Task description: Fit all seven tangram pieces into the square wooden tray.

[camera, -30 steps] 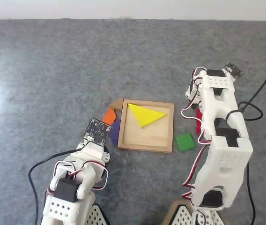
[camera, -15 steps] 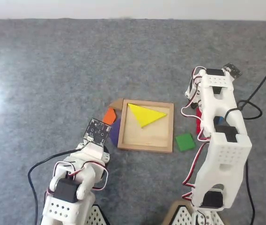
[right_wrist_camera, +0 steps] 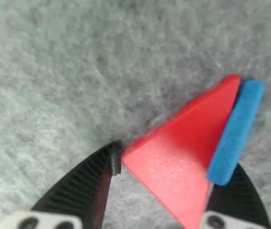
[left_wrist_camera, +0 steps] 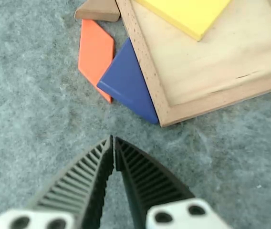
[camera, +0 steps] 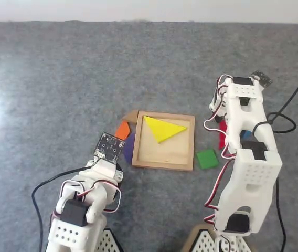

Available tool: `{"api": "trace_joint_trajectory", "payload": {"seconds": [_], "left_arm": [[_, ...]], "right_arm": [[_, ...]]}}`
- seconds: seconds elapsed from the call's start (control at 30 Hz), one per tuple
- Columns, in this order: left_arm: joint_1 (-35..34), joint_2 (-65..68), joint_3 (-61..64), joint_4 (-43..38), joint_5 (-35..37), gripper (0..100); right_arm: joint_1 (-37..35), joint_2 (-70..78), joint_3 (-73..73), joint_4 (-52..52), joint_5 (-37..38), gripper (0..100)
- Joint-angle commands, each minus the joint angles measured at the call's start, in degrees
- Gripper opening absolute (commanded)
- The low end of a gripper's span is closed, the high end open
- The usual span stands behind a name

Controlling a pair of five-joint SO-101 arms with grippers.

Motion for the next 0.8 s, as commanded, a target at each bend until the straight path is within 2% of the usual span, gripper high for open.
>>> {"api": "trace_joint_trajectory", "payload": {"seconds": [0.0,0.2,0.5,0.77], "left_arm": [[-0.18,-1.14,-0.75,0.18,-0.26,2],[-0.18,-1.14,-0.75,0.18,-0.35,2],[-0.18,-1.14,-0.75,0.18,-0.35,2],[-0.18,-1.14,-0.75,0.18,-0.35,2]], "right_arm": [[-1.19,-3.03,-2.81,-0.40,10.02,19.7],[-6.29,-10.51,-2.64,2.77,28.66,18.0],[-19.74,-20.35,-2.81,9.54,59.60,19.9],[-32.22,-23.60,-2.55,16.48,80.09,19.9]]}}
